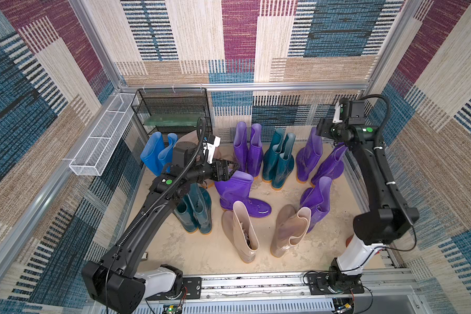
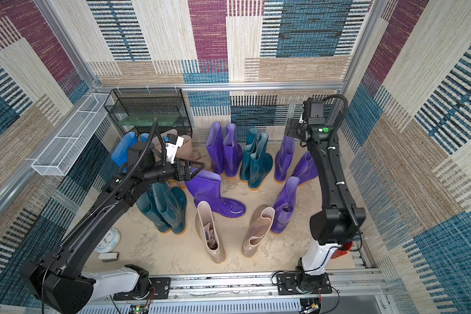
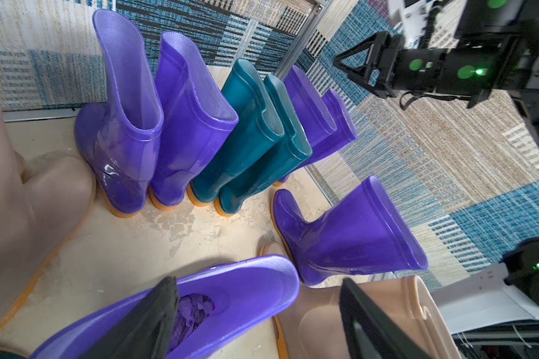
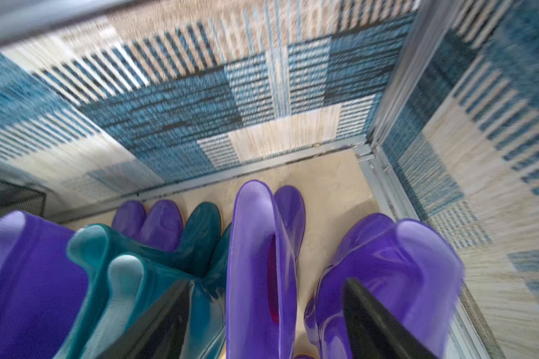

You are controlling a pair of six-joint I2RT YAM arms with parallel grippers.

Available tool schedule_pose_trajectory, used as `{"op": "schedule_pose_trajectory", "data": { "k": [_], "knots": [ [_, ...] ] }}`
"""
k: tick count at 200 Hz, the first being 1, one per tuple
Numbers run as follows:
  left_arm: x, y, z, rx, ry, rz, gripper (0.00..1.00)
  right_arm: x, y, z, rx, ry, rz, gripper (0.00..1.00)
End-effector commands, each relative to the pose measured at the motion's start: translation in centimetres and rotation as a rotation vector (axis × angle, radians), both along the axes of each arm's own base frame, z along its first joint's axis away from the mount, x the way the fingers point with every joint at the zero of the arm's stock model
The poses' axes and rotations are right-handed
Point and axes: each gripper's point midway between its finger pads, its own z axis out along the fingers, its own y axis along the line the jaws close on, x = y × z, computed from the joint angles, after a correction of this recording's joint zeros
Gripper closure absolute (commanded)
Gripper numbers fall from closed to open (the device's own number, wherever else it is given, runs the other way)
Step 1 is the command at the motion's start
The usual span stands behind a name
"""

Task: Match and arrange rain boots in pairs
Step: Move the rain boot to the center of the board, then pair a pair of rain boots at the center of the board.

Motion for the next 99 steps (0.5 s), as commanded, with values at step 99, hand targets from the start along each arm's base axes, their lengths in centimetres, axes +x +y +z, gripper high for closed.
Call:
{"op": "schedule_pose_trajectory", "data": {
  "k": [99],
  "knots": [
    [-0.5, -1.4, 0.3, -0.066, 0.016, -0.07, 0.17, -2.4, -8.5, -8.3, 0.243, 0.05, -0.118, 0.15]
  ]
}}
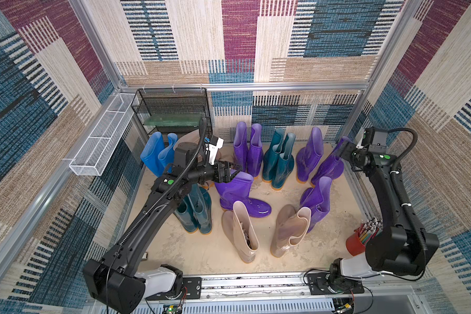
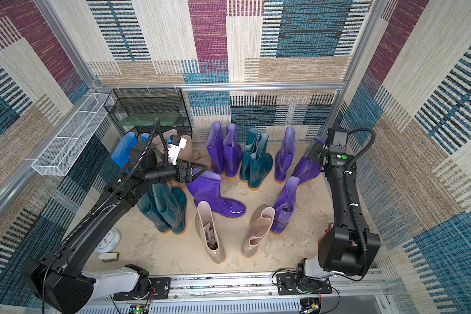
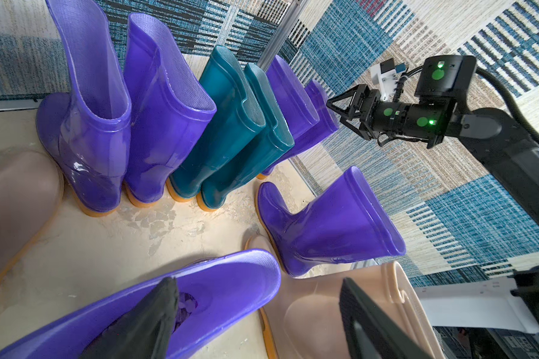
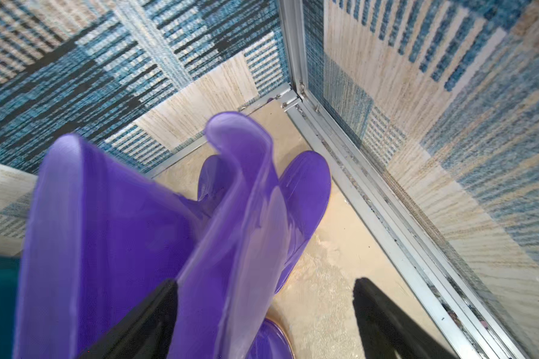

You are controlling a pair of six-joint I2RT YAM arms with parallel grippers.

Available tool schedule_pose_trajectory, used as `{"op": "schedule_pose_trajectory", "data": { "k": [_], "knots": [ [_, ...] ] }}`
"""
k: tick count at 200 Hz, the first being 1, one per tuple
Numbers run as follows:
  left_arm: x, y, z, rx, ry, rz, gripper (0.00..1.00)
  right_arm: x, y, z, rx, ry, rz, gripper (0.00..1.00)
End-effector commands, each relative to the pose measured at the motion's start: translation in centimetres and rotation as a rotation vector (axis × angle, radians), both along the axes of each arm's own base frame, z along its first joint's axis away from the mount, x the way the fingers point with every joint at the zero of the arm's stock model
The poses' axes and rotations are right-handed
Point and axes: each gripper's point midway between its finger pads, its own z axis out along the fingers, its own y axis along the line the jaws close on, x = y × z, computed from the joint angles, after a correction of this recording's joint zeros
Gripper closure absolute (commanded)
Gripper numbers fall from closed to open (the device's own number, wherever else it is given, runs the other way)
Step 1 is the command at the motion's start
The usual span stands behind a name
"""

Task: Match and arrange rain boots in pairs
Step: Pair a pair of rain boots at the center of the board.

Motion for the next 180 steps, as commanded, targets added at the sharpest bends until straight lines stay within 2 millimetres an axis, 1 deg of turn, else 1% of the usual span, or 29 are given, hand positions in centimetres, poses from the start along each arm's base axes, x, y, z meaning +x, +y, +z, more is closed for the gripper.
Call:
{"op": "schedule_pose_trajectory", "data": {
  "k": [1, 16, 24, 31, 39, 47, 59, 69, 75, 83, 97, 110, 124, 139, 157, 164, 168, 176, 180],
  "knots": [
    [0.1, -0.4, 0.7, -0.04, -0.007, -0.013, 0.17, 2.5, 0.9, 0.6, 0.086, -0.056, 0.102, 0.15],
    [0.2, -0.3, 0.6, -0.031, -0.008, -0.007, 0.17, 3.8, 1.4, 0.5, 0.096, -0.053, 0.157, 0.22],
    [0.2, -0.3, 0.5, -0.028, -0.009, -0.006, 0.17, 4.5, 1.8, 0.4, 0.097, -0.054, 0.192, 0.3],
    [0.2, -0.3, 0.6, -0.028, -0.011, -0.006, 0.17, 5.1, 2.2, 0.4, 0.097, -0.049, 0.222, 0.38],
    [0.2, -0.3, 0.5, -0.026, -0.01, -0.003, 0.17, 5.7, 2.4, 0.4, 0.084, -0.042, 0.243, 0.51],
    [0.3, -0.3, 0.4, -0.025, -0.009, -0.003, 0.17, 6.2, 2.5, 0.4, 0.073, -0.035, 0.256, 0.67],
    [0.4, -0.3, 0.4, -0.022, -0.009, -0.001, 0.17, 6.9, 2.6, 0.3, 0.07, -0.033, 0.275, 0.86],
    [0.4, -0.2, 0.3, -0.019, -0.008, -0.001, 0.17, 7.4, 2.8, 0.7, 0.056, -0.031, 0.296, 0.96],
    [0.4, -0.3, 0.2, -0.017, -0.007, -0.001, 0.17, 7.8, 3.0, 1.2, 0.035, -0.037, 0.304, 1.0],
    [0.5, -0.2, 0.1, -0.013, -0.009, 0.003, 0.17, 8.2, 3.6, 2.0, -0.003, -0.052, 0.331, 1.0],
    [0.5, -0.2, 0.1, -0.009, -0.008, 0.002, 0.17, 8.8, 5.3, 3.7, -0.085, -0.084, 0.409, 1.0],
    [0.6, -0.2, 0.0, -0.009, -0.006, 0.0, 0.17, 9.1, 6.6, 4.5, -0.104, -0.11, 0.467, 1.0],
    [0.6, -0.2, -0.1, -0.005, -0.006, 0.001, 0.17, 9.2, 7.3, 4.1, -0.089, -0.131, 0.546, 1.0],
    [0.6, -0.3, -0.2, -0.003, -0.005, -0.001, 0.17, 9.3, 7.4, 2.7, -0.05, -0.111, 0.585, 0.97],
    [0.8, -0.3, -0.4, -0.001, 0.0, 0.0, 0.17, 9.1, 7.1, 1.0, -0.003, -0.081, 0.628, 0.9],
    [0.8, -0.3, -0.5, 0.0, 0.003, 0.001, 0.17, 9.1, 6.1, 0.4, -0.009, -0.068, 0.602, 0.86],
    [0.8, -0.4, -0.5, -0.002, 0.005, -0.003, 0.17, 9.2, 5.5, 0.2, -0.016, -0.058, 0.576, 0.81],
    [0.8, -0.4, -0.5, -0.004, 0.007, -0.004, 0.17, 9.3, 4.1, -0.2, -0.022, -0.041, 0.522, 0.61],
    [0.8, -0.5, -0.5, -0.006, 0.009, -0.007, 0.17, 9.3, 3.5, -0.3, -0.022, -0.039, 0.502, 0.58]
  ]
}}
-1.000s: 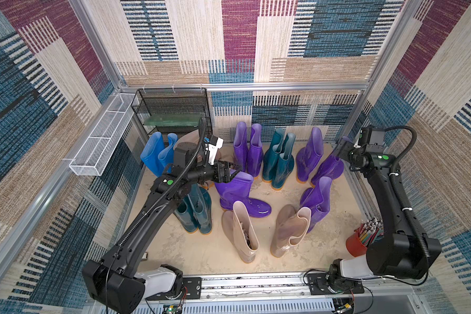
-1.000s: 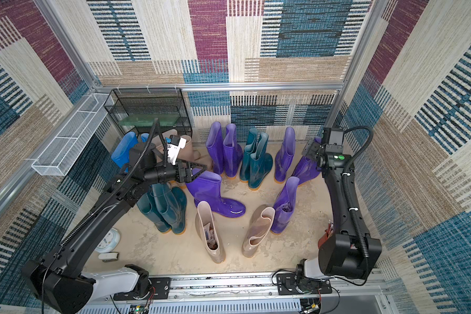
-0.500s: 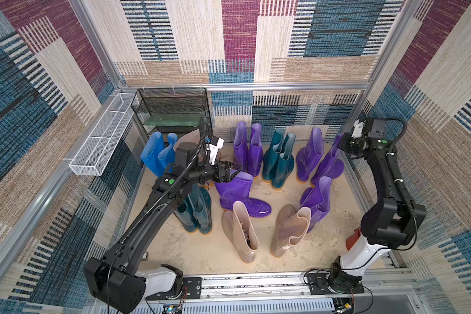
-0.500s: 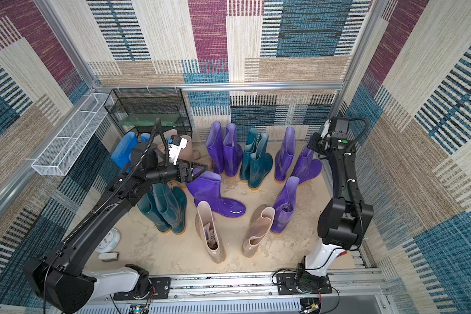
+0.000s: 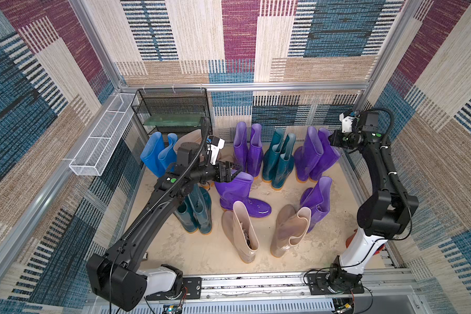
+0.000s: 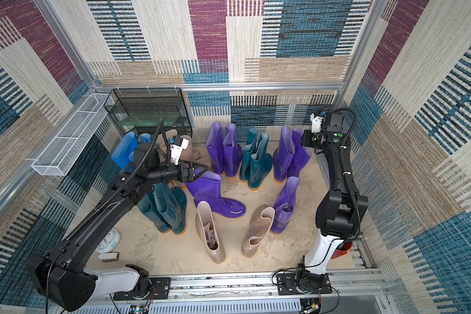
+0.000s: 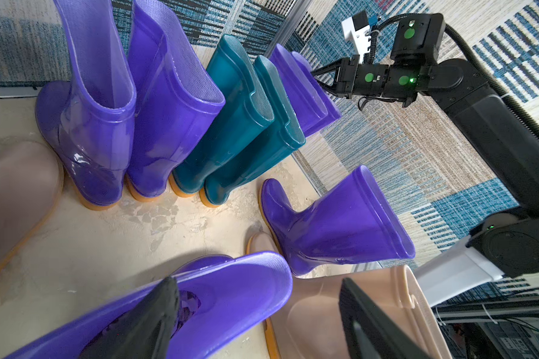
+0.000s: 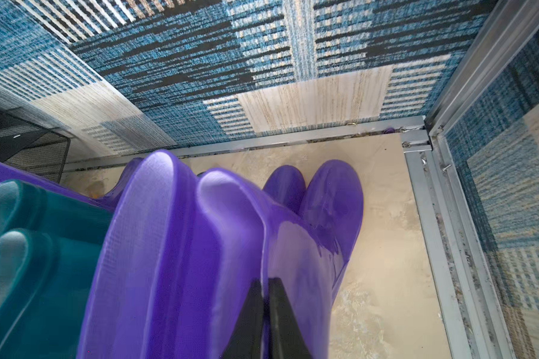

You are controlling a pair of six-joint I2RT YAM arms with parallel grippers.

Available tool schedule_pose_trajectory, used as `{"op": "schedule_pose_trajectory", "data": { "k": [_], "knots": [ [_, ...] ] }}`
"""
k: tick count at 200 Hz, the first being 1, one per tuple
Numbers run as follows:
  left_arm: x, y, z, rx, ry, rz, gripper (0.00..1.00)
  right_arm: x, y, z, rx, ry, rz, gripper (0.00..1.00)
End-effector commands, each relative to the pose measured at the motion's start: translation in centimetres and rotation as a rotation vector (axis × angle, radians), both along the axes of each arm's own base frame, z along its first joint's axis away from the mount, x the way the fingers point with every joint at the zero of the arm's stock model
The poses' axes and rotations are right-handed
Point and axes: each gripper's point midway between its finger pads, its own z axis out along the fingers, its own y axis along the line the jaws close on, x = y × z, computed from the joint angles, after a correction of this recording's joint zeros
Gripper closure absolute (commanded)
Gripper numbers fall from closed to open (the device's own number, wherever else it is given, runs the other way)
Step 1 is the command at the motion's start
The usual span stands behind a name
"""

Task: Match and arrange rain boots in pairs
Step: Pair a pair of rain boots at the center of the board, then adjust a pair of rain boots at the corner of the board.

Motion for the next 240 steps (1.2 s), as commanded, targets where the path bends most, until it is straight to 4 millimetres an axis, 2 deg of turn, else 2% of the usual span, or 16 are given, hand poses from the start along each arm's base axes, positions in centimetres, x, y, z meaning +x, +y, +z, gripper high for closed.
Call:
{"op": "schedule_pose_trajectory", "data": {
  "k": [1, 15, 24, 47, 69, 98, 102, 114, 152, 182, 204, 214, 223, 228, 233, 240],
  "knots": [
    [0.1, -0.3, 0.7, -0.016, -0.021, -0.013, 0.17, 0.3, -1.8, -0.3, -0.013, -0.008, -0.029, 0.58],
    [0.1, -0.3, 0.6, -0.018, -0.02, -0.012, 0.17, 0.4, -2.7, -0.3, 0.004, -0.008, -0.055, 0.55],
    [0.1, -0.3, 0.6, -0.019, -0.019, -0.012, 0.17, 0.6, -3.5, 0.3, 0.0, -0.015, -0.108, 0.46],
    [0.1, -0.3, 0.6, -0.02, -0.017, -0.014, 0.17, 0.4, -3.7, 2.0, 0.041, -0.028, -0.178, 0.33],
    [0.1, -0.2, 0.7, -0.016, -0.022, -0.009, 0.17, -1.0, -2.8, 3.9, 0.065, -0.065, -0.249, 0.24],
    [-0.1, -0.1, 1.0, -0.022, -0.028, -0.009, 0.17, -3.0, -0.6, 6.1, 0.045, -0.164, -0.234, 0.0],
    [-0.1, -0.1, 1.0, -0.021, -0.026, -0.009, 0.17, -3.3, -0.3, 6.6, 0.046, -0.188, -0.221, 0.04],
    [-0.2, -0.1, 1.2, -0.025, -0.031, -0.011, 0.17, -3.4, 0.2, 6.5, 0.047, -0.2, -0.195, 0.05],
    [-0.3, -0.1, 1.5, -0.033, -0.036, -0.013, 0.17, -1.4, 0.9, 3.5, -0.003, -0.051, -0.131, 0.05],
    [-0.4, 0.0, 1.7, -0.033, -0.044, -0.01, 0.17, 0.9, 4.6, 1.2, -0.016, 0.004, -0.013, 0.05],
    [-0.4, 0.1, 1.5, -0.021, -0.046, -0.006, 0.17, 1.9, 5.5, -0.6, -0.092, 0.078, -0.035, 0.05],
    [-0.4, 0.1, 1.4, -0.017, -0.047, -0.007, 0.17, 2.2, 5.9, -1.5, -0.105, 0.11, -0.032, 0.0],
    [-0.4, 0.1, 1.4, -0.016, -0.046, -0.007, 0.17, 2.4, 6.2, -1.9, -0.112, 0.126, -0.026, 0.09],
    [-0.4, 0.1, 1.4, -0.016, -0.046, -0.007, 0.17, 2.5, 6.2, -2.2, -0.114, 0.137, -0.025, 0.17],
    [-0.4, 0.1, 1.4, -0.017, -0.046, -0.007, 0.17, 2.6, 6.1, -2.4, -0.118, 0.145, -0.032, 0.29],
    [-0.4, 0.1, 1.5, -0.018, -0.048, -0.008, 0.17, 2.7, 5.6, -2.5, -0.132, 0.153, -0.056, 0.52]
  ]
}}
